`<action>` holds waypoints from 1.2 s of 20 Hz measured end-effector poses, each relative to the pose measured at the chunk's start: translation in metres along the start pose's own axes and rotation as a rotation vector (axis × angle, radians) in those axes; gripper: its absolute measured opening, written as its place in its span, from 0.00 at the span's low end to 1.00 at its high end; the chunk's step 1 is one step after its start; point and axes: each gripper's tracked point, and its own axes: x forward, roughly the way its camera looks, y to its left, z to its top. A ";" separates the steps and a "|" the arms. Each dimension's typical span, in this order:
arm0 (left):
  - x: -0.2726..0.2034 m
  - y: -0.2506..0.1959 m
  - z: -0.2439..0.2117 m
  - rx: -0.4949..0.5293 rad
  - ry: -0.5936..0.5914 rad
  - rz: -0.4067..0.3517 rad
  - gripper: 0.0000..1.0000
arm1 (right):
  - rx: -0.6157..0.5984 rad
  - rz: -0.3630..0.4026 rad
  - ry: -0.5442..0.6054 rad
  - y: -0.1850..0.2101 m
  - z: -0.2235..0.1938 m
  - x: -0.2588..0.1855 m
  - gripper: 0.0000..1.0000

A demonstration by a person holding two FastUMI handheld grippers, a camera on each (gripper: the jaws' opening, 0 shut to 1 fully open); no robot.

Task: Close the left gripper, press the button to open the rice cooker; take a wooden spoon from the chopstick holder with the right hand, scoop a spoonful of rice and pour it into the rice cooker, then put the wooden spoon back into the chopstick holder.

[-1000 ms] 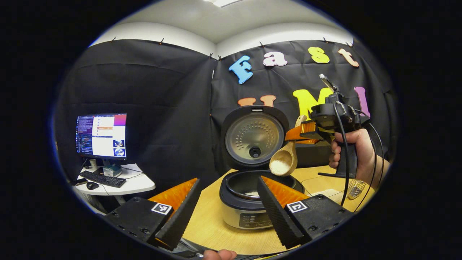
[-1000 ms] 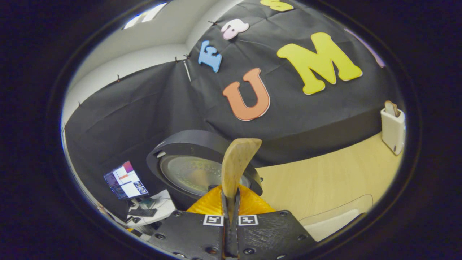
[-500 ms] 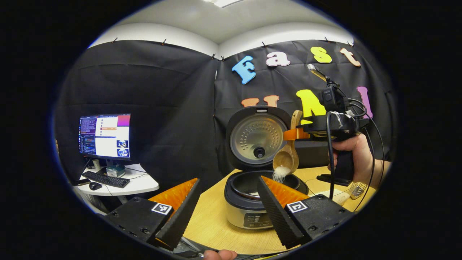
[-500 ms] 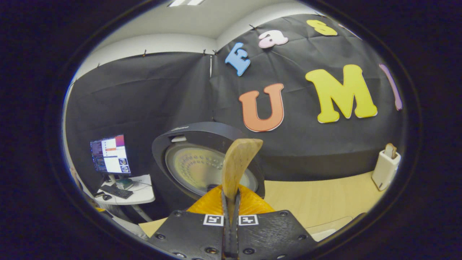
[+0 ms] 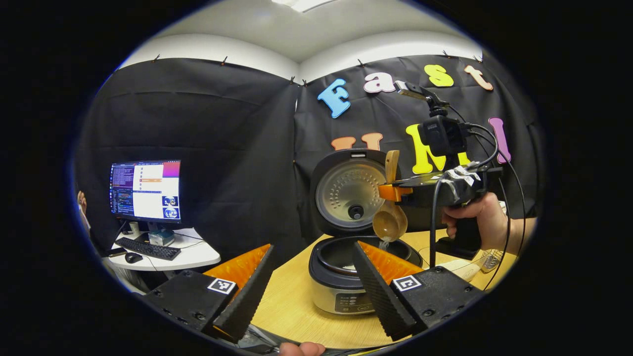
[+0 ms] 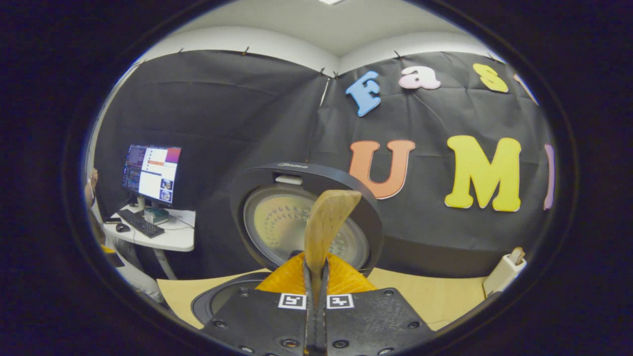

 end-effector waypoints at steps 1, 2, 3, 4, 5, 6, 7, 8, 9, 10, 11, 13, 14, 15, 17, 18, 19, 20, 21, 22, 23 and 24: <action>0.000 -0.001 0.000 -0.002 -0.002 -0.002 0.99 | -0.024 -0.005 -0.008 0.001 0.002 -0.002 0.02; 0.001 -0.002 0.001 -0.001 -0.003 -0.005 0.99 | -0.045 -0.005 -0.017 0.003 0.000 -0.002 0.00; 0.000 -0.005 0.002 -0.003 -0.003 -0.011 0.99 | -0.060 -0.001 -0.025 0.005 0.002 -0.003 0.00; -0.002 -0.008 0.003 -0.006 -0.004 -0.019 0.99 | -0.067 0.001 -0.027 0.008 0.001 -0.003 0.00; -0.002 -0.010 0.006 -0.006 -0.011 -0.022 0.99 | -0.067 0.006 -0.025 0.010 0.000 -0.003 0.00; -0.003 -0.012 0.009 -0.005 -0.016 -0.025 0.99 | -0.054 0.014 -0.020 0.010 -0.003 -0.002 0.00; -0.004 -0.013 0.010 -0.006 -0.021 -0.027 0.99 | -0.039 0.021 -0.013 0.010 -0.005 -0.003 0.00; -0.003 -0.014 0.012 -0.009 -0.025 -0.023 0.99 | -0.028 0.022 -0.010 0.009 -0.006 -0.004 0.00; -0.004 -0.014 0.012 -0.013 -0.025 -0.016 0.99 | -0.015 0.023 -0.010 0.007 -0.005 -0.006 0.00; -0.005 -0.015 0.013 -0.018 -0.026 -0.011 0.99 | 0.009 0.027 -0.011 0.003 -0.005 -0.007 0.02; -0.007 -0.020 0.015 -0.025 -0.027 -0.016 0.99 | 0.046 0.036 -0.003 0.002 -0.005 -0.011 0.00; -0.010 -0.031 0.023 -0.049 -0.041 -0.040 0.99 | 0.127 0.055 -0.004 -0.002 -0.004 -0.021 0.00; -0.011 -0.034 0.026 -0.062 -0.049 -0.051 0.99 | 0.159 0.056 -0.009 -0.005 -0.001 -0.028 0.00; -0.013 -0.039 0.029 -0.073 -0.055 -0.064 0.99 | 0.187 0.056 -0.013 -0.009 0.003 -0.033 0.00; -0.015 -0.044 0.032 -0.068 -0.063 -0.076 0.99 | 0.253 0.060 -0.030 -0.018 0.010 -0.042 0.00; -0.014 -0.043 0.033 -0.056 -0.065 -0.072 0.99 | 0.289 0.064 -0.035 -0.022 0.012 -0.048 0.00; -0.016 -0.045 0.033 -0.045 -0.067 -0.074 0.99 | 0.328 0.069 -0.040 -0.028 0.016 -0.054 0.02; -0.016 -0.047 0.034 -0.041 -0.071 -0.078 0.99 | 0.357 0.064 -0.048 -0.034 0.019 -0.061 0.02; -0.015 -0.049 0.033 -0.040 -0.068 -0.081 0.99 | 0.355 0.045 -0.066 -0.044 0.023 -0.070 0.01; -0.015 -0.051 0.032 -0.039 -0.065 -0.082 0.99 | 0.338 0.022 -0.090 -0.056 0.028 -0.080 0.00; -0.015 -0.053 0.031 -0.035 -0.062 -0.085 0.99 | 0.334 0.007 -0.107 -0.066 0.032 -0.091 0.01; -0.014 -0.055 0.032 -0.031 -0.062 -0.088 0.99 | 0.345 0.009 -0.116 -0.071 0.033 -0.102 0.00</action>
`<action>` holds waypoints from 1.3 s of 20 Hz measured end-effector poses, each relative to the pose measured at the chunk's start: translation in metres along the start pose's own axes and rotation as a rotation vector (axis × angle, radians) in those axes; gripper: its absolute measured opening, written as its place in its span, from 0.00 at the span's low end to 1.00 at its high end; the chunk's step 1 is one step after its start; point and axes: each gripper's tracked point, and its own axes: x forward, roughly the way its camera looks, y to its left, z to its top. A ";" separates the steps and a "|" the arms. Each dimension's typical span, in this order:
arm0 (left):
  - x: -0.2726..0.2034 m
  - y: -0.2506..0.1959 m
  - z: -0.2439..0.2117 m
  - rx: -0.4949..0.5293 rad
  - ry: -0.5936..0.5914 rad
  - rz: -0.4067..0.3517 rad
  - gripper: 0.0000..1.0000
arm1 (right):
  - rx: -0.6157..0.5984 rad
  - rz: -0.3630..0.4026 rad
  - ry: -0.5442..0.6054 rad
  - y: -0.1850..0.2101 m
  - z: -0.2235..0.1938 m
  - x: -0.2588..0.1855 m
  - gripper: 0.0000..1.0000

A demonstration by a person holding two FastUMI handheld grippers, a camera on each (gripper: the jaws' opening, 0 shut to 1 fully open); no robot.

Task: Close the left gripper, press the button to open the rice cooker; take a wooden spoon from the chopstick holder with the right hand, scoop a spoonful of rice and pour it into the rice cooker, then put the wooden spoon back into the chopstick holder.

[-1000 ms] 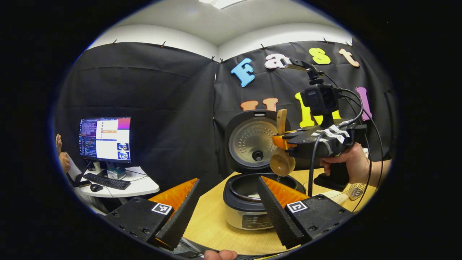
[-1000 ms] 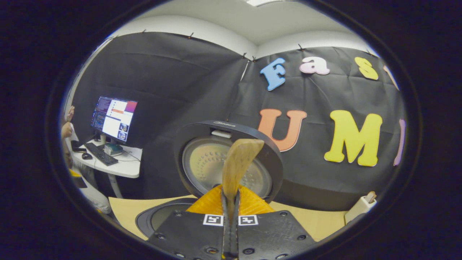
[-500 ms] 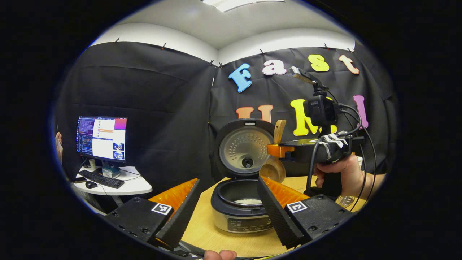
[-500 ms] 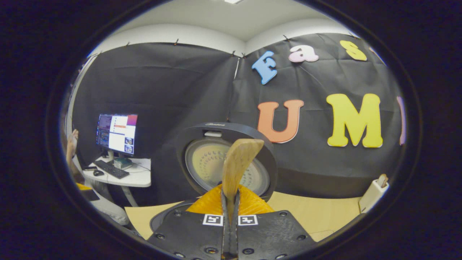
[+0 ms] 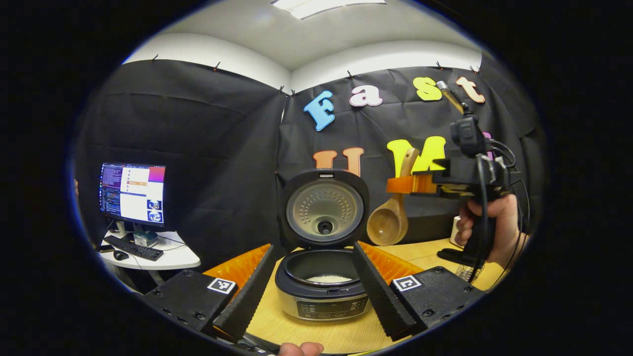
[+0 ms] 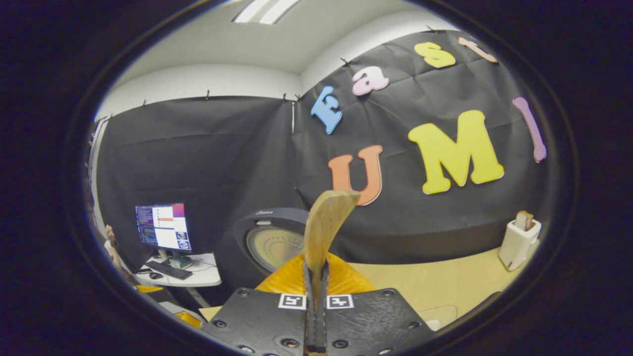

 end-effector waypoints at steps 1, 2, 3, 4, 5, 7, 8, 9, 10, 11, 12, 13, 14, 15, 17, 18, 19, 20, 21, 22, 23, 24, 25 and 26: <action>0.000 -0.002 0.000 0.003 0.000 -0.001 0.99 | 0.018 0.002 -0.004 -0.004 0.002 -0.009 0.00; 0.000 -0.004 0.000 0.004 0.001 -0.002 0.99 | 0.045 -0.007 -0.010 -0.015 0.006 -0.021 0.02; 0.001 -0.005 0.000 0.004 0.001 -0.003 0.99 | 0.073 -0.023 -0.016 -0.029 0.012 -0.033 0.00; 0.000 -0.007 0.000 0.005 0.000 0.000 0.99 | 0.095 -0.041 -0.022 -0.042 0.016 -0.043 0.00; -0.001 -0.008 0.002 0.009 -0.002 0.007 0.99 | 0.119 -0.066 -0.027 -0.059 0.019 -0.053 0.00; -0.002 -0.015 0.008 0.013 -0.022 0.007 0.99 | 0.149 -0.136 -0.044 -0.098 0.025 -0.076 0.00; -0.001 -0.019 0.009 0.010 -0.028 -0.001 0.99 | 0.161 -0.178 -0.053 -0.120 0.025 -0.089 0.00; 0.000 -0.024 0.009 0.004 -0.030 -0.008 0.99 | 0.174 -0.225 -0.065 -0.142 0.026 -0.101 0.00; 0.000 -0.028 0.008 -0.001 -0.028 -0.016 0.99 | 0.180 -0.275 -0.073 -0.166 0.025 -0.113 0.00; 0.001 -0.032 0.007 -0.002 -0.027 -0.025 0.99 | 0.182 -0.325 -0.076 -0.187 0.021 -0.123 0.00; 0.001 -0.036 0.007 -0.002 -0.025 -0.032 0.99 | 0.183 -0.371 -0.077 -0.207 0.018 -0.134 0.00; 0.001 -0.040 0.007 -0.002 -0.022 -0.039 0.99 | 0.184 -0.415 -0.077 -0.224 0.014 -0.144 0.00; 0.003 -0.043 0.005 -0.002 -0.018 -0.050 0.99 | 0.191 -0.456 -0.076 -0.240 0.007 -0.153 0.00; 0.001 -0.047 0.004 -0.002 -0.017 -0.059 0.99 | 0.193 -0.481 -0.069 -0.249 0.001 -0.158 0.00; 0.003 -0.049 0.002 -0.002 -0.013 -0.063 0.99 | 0.192 -0.528 -0.055 -0.266 -0.011 -0.167 0.00; 0.002 -0.050 0.002 0.000 -0.009 -0.066 0.99 | 0.196 -0.547 -0.054 -0.272 -0.015 -0.171 0.00; 0.002 -0.051 0.002 0.002 -0.007 -0.067 0.99 | 0.199 -0.569 -0.057 -0.280 -0.019 -0.172 0.00; 0.002 -0.050 0.001 0.003 -0.007 -0.066 0.99 | 0.198 -0.597 -0.054 -0.287 -0.025 -0.174 0.00; 0.003 -0.049 0.001 0.002 -0.008 -0.065 0.99 | 0.192 -0.620 -0.049 -0.292 -0.031 -0.176 0.00; 0.003 -0.047 0.002 -0.002 -0.010 -0.065 0.99 | 0.189 -0.634 -0.041 -0.295 -0.037 -0.176 0.00; 0.003 -0.048 0.001 -0.010 -0.007 -0.067 0.99 | 0.194 -0.640 -0.028 -0.296 -0.044 -0.174 0.00; 0.003 -0.048 0.000 -0.015 -0.004 -0.071 0.99 | 0.198 -0.638 -0.016 -0.295 -0.050 -0.173 0.00; 0.003 -0.048 0.000 -0.018 -0.003 -0.071 0.99 | 0.193 -0.642 -0.009 -0.296 -0.054 -0.171 0.00; 0.003 -0.047 0.000 -0.017 -0.001 -0.070 0.99 | 0.179 -0.653 0.000 -0.298 -0.059 -0.170 0.00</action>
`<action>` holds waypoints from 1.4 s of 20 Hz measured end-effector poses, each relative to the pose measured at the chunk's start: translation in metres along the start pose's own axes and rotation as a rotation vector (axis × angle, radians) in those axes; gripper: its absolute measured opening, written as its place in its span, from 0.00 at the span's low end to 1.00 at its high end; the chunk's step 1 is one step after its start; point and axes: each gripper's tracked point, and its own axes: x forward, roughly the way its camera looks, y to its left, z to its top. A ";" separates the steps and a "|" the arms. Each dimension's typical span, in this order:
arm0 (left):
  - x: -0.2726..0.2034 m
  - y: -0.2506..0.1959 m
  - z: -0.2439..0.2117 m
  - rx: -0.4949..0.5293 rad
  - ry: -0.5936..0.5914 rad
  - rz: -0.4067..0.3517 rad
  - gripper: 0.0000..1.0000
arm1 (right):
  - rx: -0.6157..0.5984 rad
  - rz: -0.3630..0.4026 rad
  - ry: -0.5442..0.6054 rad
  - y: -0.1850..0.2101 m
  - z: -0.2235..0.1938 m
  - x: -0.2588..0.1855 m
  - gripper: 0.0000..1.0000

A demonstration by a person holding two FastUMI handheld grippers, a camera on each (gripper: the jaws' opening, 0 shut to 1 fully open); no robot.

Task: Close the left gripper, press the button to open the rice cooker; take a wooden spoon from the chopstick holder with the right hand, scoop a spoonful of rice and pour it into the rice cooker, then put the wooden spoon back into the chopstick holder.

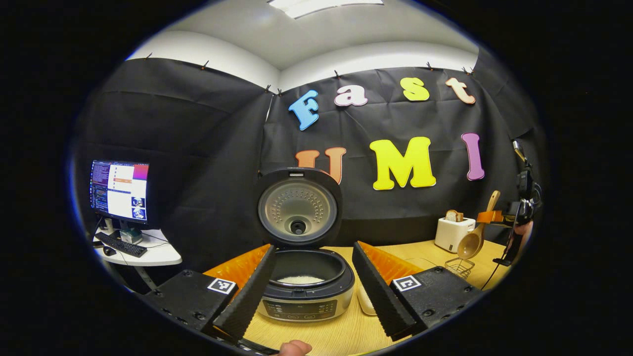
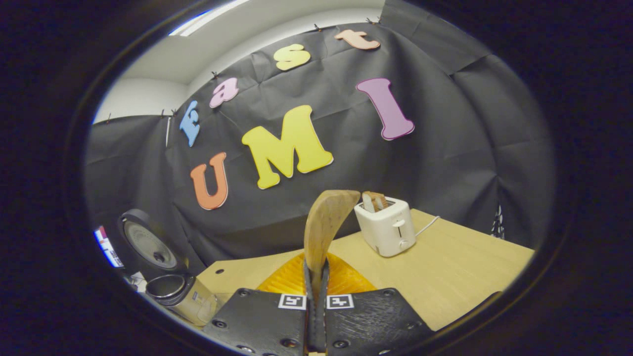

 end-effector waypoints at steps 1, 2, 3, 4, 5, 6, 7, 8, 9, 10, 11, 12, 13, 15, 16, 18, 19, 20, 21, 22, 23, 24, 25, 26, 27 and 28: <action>0.002 -0.003 -0.001 0.000 0.002 0.001 0.99 | -0.011 -0.013 -0.002 -0.003 -0.002 0.001 0.00; 0.002 -0.003 0.000 0.000 0.001 0.003 0.99 | -0.019 -0.020 -0.004 -0.003 -0.005 0.003 0.00; 0.003 -0.003 -0.001 0.001 0.000 0.001 0.99 | -0.026 -0.021 -0.001 -0.001 -0.010 0.004 0.00; 0.002 -0.003 0.001 0.002 -0.002 -0.002 0.99 | -0.033 -0.019 0.003 0.002 -0.014 0.004 0.00; 0.002 -0.006 0.001 0.001 -0.004 -0.004 0.99 | -0.041 -0.020 0.006 0.003 -0.018 0.006 0.00; 0.002 -0.006 0.001 0.000 -0.006 -0.008 0.99 | -0.048 -0.029 0.008 0.002 -0.022 0.007 0.00; 0.002 -0.006 0.001 -0.002 -0.006 -0.011 0.99 | -0.048 -0.043 0.005 -0.001 -0.024 0.009 0.00; 0.002 -0.006 0.000 -0.002 -0.002 -0.013 0.99 | -0.048 -0.053 0.006 -0.003 -0.026 0.010 0.00; 0.002 -0.006 -0.001 0.000 0.002 -0.012 0.99 | -0.048 -0.060 0.011 -0.004 -0.032 0.012 0.00; 0.003 -0.005 -0.002 0.003 0.006 -0.010 0.99 | -0.049 -0.064 0.019 -0.004 -0.036 0.013 0.00; 0.003 -0.004 -0.001 0.003 0.004 -0.008 0.99 | -0.050 -0.067 0.027 -0.004 -0.041 0.014 0.00; 0.002 -0.004 -0.001 0.000 0.003 -0.008 0.99 | -0.052 -0.067 0.031 -0.003 -0.045 0.015 0.00; 0.001 -0.004 0.000 -0.004 0.001 -0.009 0.99 | -0.062 -0.069 0.033 -0.003 -0.050 0.017 0.00; 0.001 -0.003 0.000 -0.004 -0.001 -0.011 0.99 | -0.105 -0.086 0.035 -0.004 -0.058 0.020 0.00; 0.001 -0.004 0.000 0.000 -0.001 -0.011 0.99 | -0.113 -0.086 0.035 -0.002 -0.059 0.021 0.00; 0.001 -0.004 0.001 0.000 -0.001 -0.012 0.99 | -0.127 -0.090 0.044 -0.004 -0.066 0.025 0.01; 0.000 -0.004 0.000 -0.001 0.000 -0.013 0.99 | -0.128 -0.092 0.051 -0.003 -0.068 0.026 0.01; 0.000 -0.004 0.001 0.000 -0.001 -0.014 0.99 | -0.127 -0.092 0.058 -0.003 -0.071 0.026 0.02; -0.001 -0.004 0.002 0.001 -0.004 -0.013 0.99 | -0.125 -0.094 0.064 -0.003 -0.073 0.027 0.01; 0.000 -0.003 0.003 0.001 -0.010 -0.013 0.99 | -0.125 -0.096 0.070 -0.003 -0.077 0.029 0.01; -0.001 -0.002 0.004 -0.003 -0.013 -0.013 0.99 | -0.130 -0.095 0.077 -0.002 -0.081 0.029 0.00; -0.002 -0.002 0.005 -0.008 -0.013 -0.013 0.99 | -0.130 -0.095 0.085 -0.003 -0.084 0.030 0.00; -0.002 -0.002 0.004 -0.012 -0.012 -0.014 0.99 | -0.127 -0.093 0.093 -0.003 -0.087 0.029 0.01; -0.003 -0.003 0.006 -0.012 -0.014 -0.015 0.99 | -0.124 -0.093 0.101 -0.004 -0.091 0.031 0.01; -0.004 -0.003 0.007 -0.011 -0.018 -0.013 0.99 | -0.120 -0.091 0.108 -0.003 -0.093 0.032 0.01; -0.005 -0.001 0.009 -0.011 -0.023 -0.012 0.99 | -0.116 -0.089 0.116 -0.005 -0.096 0.033 0.02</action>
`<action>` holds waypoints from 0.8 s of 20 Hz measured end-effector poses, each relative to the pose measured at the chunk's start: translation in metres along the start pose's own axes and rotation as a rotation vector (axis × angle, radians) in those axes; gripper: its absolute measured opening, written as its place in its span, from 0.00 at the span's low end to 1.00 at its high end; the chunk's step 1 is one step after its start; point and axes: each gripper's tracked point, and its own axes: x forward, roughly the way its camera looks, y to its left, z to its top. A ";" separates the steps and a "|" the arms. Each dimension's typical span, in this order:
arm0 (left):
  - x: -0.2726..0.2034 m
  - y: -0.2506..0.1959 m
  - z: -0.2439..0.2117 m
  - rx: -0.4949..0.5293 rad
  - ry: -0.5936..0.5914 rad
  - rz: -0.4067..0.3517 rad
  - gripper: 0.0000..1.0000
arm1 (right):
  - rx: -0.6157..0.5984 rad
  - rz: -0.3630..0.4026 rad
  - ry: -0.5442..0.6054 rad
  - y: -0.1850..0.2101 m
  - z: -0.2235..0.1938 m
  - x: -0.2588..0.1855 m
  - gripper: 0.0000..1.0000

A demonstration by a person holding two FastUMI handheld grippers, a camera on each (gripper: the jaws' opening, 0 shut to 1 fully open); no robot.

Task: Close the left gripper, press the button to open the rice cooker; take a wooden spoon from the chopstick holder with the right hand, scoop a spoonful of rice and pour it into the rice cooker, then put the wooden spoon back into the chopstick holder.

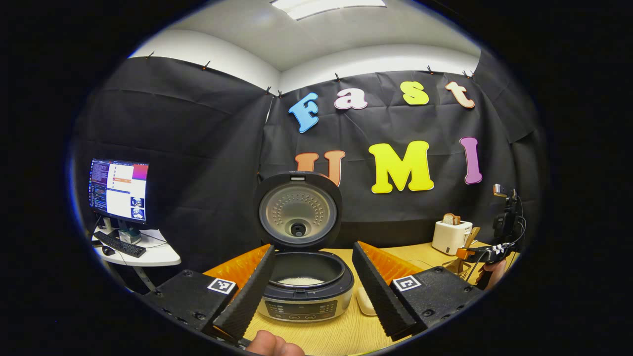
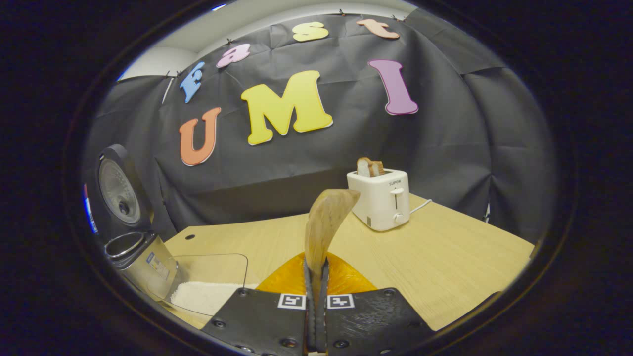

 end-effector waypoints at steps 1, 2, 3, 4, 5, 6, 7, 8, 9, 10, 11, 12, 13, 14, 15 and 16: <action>0.001 0.001 0.001 -0.002 -0.002 0.002 0.99 | 0.008 0.005 0.005 -0.001 -0.001 0.000 0.04; 0.000 0.001 0.001 -0.006 -0.003 0.004 0.99 | 0.021 0.013 0.003 0.000 -0.001 0.000 0.04; 0.000 0.000 0.001 -0.010 -0.002 0.003 0.99 | 0.024 0.016 -0.005 0.000 0.001 0.001 0.06; 0.000 -0.001 0.001 -0.010 0.000 0.003 0.99 | 0.020 0.020 -0.015 0.000 0.003 -0.001 0.07; -0.001 0.000 0.002 -0.009 -0.003 0.005 0.99 | 0.008 0.010 -0.026 -0.004 0.008 -0.005 0.10; -0.001 -0.001 0.004 -0.007 -0.009 0.007 0.99 | 0.000 0.005 -0.037 -0.007 0.011 -0.005 0.12; -0.003 -0.001 0.005 -0.008 -0.011 0.005 0.99 | 0.003 0.005 -0.039 -0.009 0.012 -0.006 0.16; -0.003 -0.002 0.006 -0.008 -0.013 0.003 0.99 | 0.008 0.012 -0.029 -0.010 0.010 -0.004 0.30; -0.003 -0.005 0.008 -0.009 -0.018 0.002 0.99 | 0.012 0.023 -0.012 -0.010 0.007 -0.003 0.27; -0.004 -0.006 0.009 -0.009 -0.021 0.000 0.99 | 0.015 0.029 0.008 -0.012 0.003 -0.002 0.27; -0.004 -0.007 0.010 -0.010 -0.026 -0.001 0.99 | 0.016 0.032 0.025 -0.015 0.001 -0.003 0.41; -0.004 -0.009 0.010 -0.011 -0.029 0.000 0.99 | 0.019 0.037 0.031 -0.016 0.000 -0.003 0.47; -0.003 -0.010 0.009 -0.011 -0.029 -0.002 0.99 | 0.021 0.044 0.037 -0.018 0.000 -0.005 0.57; -0.003 -0.012 0.010 -0.011 -0.029 -0.003 0.99 | 0.019 0.052 0.047 -0.018 -0.002 -0.006 0.65; -0.003 -0.014 0.011 -0.009 -0.031 -0.004 0.99 | 0.015 0.058 0.055 -0.020 -0.004 -0.008 0.74; -0.003 -0.016 0.011 -0.005 -0.030 -0.006 0.99 | 0.017 0.054 0.059 -0.023 -0.005 -0.011 0.82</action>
